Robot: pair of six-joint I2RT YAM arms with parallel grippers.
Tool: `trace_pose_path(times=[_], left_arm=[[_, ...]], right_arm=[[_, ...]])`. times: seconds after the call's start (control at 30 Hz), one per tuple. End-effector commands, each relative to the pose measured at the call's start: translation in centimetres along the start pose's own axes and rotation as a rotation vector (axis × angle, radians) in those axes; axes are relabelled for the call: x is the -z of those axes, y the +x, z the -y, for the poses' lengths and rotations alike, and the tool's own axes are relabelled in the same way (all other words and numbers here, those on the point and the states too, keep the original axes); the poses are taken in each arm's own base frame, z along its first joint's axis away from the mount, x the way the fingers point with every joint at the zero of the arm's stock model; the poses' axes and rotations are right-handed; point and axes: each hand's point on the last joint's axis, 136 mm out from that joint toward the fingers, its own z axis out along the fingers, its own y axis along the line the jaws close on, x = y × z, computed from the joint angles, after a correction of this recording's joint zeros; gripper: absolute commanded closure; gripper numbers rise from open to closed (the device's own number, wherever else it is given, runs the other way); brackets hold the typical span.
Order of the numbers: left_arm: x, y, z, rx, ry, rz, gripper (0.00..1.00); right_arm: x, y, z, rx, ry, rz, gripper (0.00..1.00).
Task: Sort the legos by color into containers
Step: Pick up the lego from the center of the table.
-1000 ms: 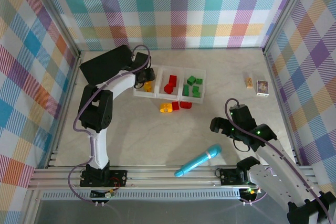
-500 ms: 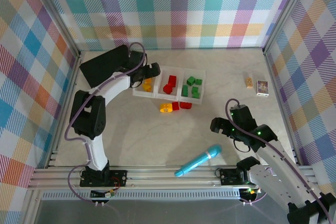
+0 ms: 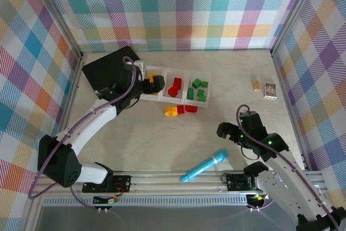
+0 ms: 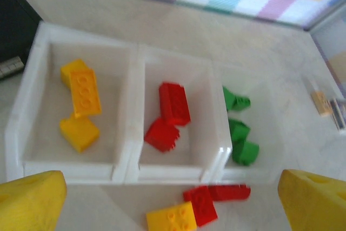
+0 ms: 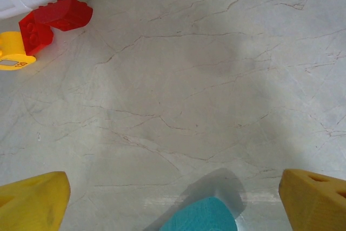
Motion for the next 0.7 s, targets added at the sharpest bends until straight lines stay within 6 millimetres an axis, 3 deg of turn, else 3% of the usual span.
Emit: trace_pose_path(times=[0.0,0.17,0.33,0.47,0.67], left_arm=[[0.1,3.5,0.6,-0.054,0.042,-0.071,0.0],[-1.2,8.9,2.2,-0.15,0.114,-0.204,0.0],[-2.7,12.5,2.8,-0.216,0.078,-0.307,0.0],[-4.0,13.9,3.3,-0.306,0.091,-0.366,0.0],[-6.1,15.4,2.0,-0.541,0.069,-0.431,0.0]], right_arm=[[-0.5,0.5,0.1,-0.026,-0.006,-0.023,0.01],[-1.4,0.8,-0.4,-0.037,-0.025,-0.052,0.01],[-1.8,1.1,-0.2,-0.042,-0.015,-0.071,0.01],[-1.8,1.1,-0.2,-0.041,-0.014,-0.07,0.01],[-1.4,1.0,0.0,-0.021,0.0,-0.068,0.01]])
